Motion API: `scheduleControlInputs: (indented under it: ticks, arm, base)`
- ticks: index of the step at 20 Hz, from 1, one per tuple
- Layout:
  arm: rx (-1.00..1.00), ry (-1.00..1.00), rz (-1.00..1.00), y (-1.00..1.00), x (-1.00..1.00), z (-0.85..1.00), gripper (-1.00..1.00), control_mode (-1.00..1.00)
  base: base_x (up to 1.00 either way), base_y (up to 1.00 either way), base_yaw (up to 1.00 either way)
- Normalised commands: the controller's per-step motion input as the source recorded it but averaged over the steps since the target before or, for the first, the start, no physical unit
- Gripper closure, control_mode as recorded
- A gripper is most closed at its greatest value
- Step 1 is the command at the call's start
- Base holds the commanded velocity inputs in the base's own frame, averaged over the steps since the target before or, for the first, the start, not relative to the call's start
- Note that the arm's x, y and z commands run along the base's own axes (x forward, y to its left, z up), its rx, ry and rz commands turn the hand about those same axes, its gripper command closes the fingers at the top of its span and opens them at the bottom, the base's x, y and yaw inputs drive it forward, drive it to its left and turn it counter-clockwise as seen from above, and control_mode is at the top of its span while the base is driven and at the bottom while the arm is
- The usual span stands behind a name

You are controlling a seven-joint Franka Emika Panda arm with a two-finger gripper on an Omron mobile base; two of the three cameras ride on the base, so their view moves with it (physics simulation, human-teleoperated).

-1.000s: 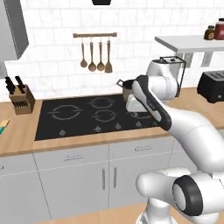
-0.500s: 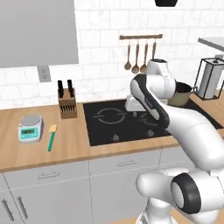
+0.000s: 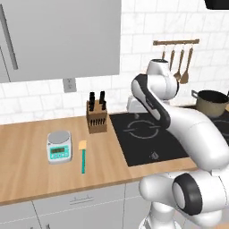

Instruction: Put the lemon and mushroom in the pot. Retrieve the spatula and lightly stir the vegetables in the pot.

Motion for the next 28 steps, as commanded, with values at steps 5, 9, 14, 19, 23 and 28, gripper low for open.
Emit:
scheduleControlInputs:
  ticks: [5,9,14,19,23,28]
  arm:
    - [-0.25,-0.1,0.42,0.33,-0.49,-0.03,-1.0,-1.0]
    - [-0.43,-0.1,0.86,0.43,-0.51,-0.13,-1.0,-1.0]
    - [-0.4,-0.01,0.87,0.5,-0.46,-0.09,-1.0,-1.0]
    - [-0.31,0.03,0.79,0.6,-0.17,-0.16,-1.0,-1.0]
    - [-0.25,0.2,0.62,0.86,-0.01,-0.25,-1.0,-1.0]
    - [-0.21,0.28,0.53,0.72,0.0,-0.31,-1.0,-1.0]
  base:
    - [0.0,0.0,0.0]
    - [0.0,0.0,0.0]
    - [0.0,0.0,0.0]
    - [0.0,0.0,0.0]
    - [0.0,0.0,0.0]
    - [0.0,0.0,0.0]
